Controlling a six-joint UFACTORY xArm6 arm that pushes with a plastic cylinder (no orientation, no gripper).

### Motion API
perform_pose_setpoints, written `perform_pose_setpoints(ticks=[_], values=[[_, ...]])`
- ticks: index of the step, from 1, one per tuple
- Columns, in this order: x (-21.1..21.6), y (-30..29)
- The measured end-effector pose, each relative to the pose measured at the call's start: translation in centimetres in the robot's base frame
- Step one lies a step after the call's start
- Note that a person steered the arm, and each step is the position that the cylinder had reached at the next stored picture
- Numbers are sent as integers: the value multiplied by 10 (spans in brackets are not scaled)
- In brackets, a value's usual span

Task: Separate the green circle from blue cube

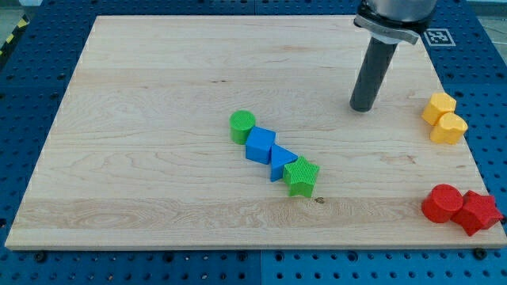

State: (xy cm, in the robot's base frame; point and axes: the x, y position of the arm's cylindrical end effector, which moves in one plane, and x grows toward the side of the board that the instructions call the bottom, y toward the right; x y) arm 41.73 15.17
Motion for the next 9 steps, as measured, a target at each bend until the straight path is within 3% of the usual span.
perform_pose_setpoints(ticks=[2, 4, 9], values=[[1, -36], [40, -77], [52, -202]])
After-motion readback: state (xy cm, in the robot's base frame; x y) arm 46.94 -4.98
